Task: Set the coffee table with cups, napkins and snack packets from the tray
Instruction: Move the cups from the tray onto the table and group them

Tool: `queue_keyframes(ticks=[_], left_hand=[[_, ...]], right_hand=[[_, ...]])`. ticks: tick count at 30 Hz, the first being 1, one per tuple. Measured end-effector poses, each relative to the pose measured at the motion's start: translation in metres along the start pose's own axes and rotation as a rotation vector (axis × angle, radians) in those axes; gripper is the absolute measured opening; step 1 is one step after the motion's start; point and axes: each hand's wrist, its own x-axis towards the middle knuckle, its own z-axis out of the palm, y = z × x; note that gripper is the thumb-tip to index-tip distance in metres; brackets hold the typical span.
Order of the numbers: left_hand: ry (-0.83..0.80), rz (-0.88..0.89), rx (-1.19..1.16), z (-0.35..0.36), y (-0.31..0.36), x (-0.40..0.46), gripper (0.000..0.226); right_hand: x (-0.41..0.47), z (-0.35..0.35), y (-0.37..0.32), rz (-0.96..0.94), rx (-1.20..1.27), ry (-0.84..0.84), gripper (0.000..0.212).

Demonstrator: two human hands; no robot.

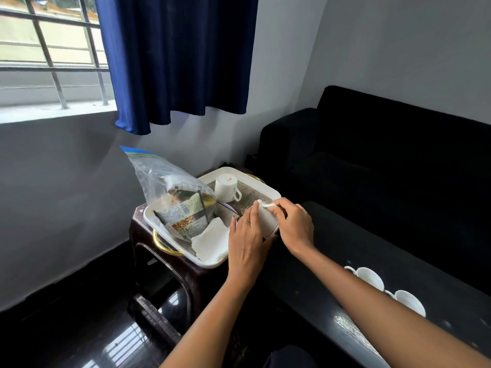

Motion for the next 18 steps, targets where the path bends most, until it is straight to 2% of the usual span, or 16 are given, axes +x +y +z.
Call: queue_keyframes(ticks=[4,8,10,13,18], left_hand=[[0.081,0.058,-0.007,0.002,0.008,0.0,0.077],[0.071,-0.047,-0.09,0.003,0.018,-0.002,0.078],[0.069,-0.166,-0.214,0.003,0.024,-0.003,0.077],[0.054,-0.452,-0.489,-0.002,0.037,-0.001,0.071],[-0.076,-0.856,-0.888,0.009,0.051,-0.001,0.048]], right_hand=[[-0.005,-0.013,0.004,-0.01,0.005,-0.017,0.017],[-0.015,-0.022,0.005,0.022,0.107,0.031,0.025],[-0.025,-0.025,0.006,0.116,0.215,0.117,0.033],[-0.042,-0.027,0.015,0.27,0.336,0.189,0.04],[-0.073,-0.022,0.029,0.393,0.386,0.12,0.059]])
